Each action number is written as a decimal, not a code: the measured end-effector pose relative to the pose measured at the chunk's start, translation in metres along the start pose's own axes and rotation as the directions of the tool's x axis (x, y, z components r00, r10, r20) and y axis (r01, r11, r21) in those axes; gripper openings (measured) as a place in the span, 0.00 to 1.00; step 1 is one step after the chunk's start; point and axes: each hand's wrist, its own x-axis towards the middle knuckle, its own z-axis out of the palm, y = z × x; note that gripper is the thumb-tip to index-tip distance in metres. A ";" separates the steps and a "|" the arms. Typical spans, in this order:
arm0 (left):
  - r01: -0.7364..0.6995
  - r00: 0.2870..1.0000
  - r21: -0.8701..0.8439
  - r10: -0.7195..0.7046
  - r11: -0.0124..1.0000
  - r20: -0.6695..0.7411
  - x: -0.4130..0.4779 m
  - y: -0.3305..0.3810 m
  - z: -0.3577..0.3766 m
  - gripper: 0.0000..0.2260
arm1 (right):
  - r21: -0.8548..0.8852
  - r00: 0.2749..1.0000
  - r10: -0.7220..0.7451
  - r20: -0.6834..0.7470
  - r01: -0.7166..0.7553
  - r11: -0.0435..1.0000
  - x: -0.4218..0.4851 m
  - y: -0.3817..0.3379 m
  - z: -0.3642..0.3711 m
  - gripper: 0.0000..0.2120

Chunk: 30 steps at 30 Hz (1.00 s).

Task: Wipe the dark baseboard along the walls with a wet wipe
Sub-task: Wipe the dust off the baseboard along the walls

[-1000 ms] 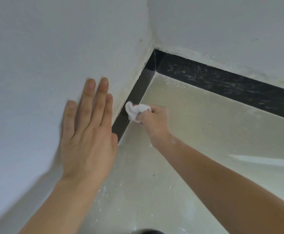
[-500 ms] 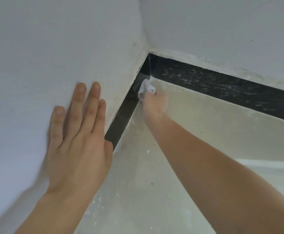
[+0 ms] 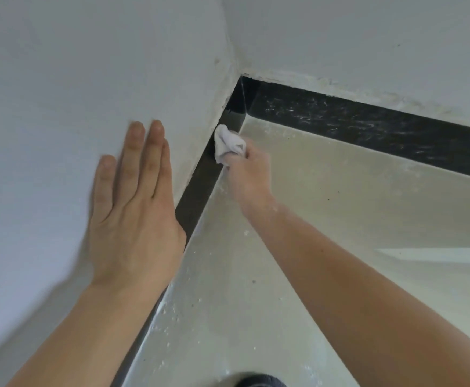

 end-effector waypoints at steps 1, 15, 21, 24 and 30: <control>-0.001 1.000 -0.003 0.001 1.000 0.006 0.000 -0.001 0.000 0.35 | -0.009 0.999 -0.044 0.009 0.044 0.999 -0.005 0.002 0.008 0.10; -0.088 0.995 0.016 0.087 0.996 0.055 -0.006 -0.010 -0.014 0.35 | -0.200 0.983 0.063 0.174 -0.027 0.979 -0.088 0.047 -0.007 0.18; -0.200 0.980 -0.056 0.200 0.978 0.007 -0.012 -0.025 -0.011 0.28 | -0.102 0.990 0.124 0.071 -0.116 0.988 -0.028 0.028 -0.008 0.09; -0.213 0.976 -0.036 0.214 0.976 0.034 -0.011 -0.028 -0.010 0.28 | -0.060 0.983 0.167 0.070 -0.163 0.985 -0.054 0.047 0.013 0.06; -0.237 0.971 0.049 0.235 0.970 0.044 -0.013 -0.024 -0.016 0.32 | -0.161 0.960 0.142 0.241 -0.105 0.981 -0.161 0.089 0.024 0.23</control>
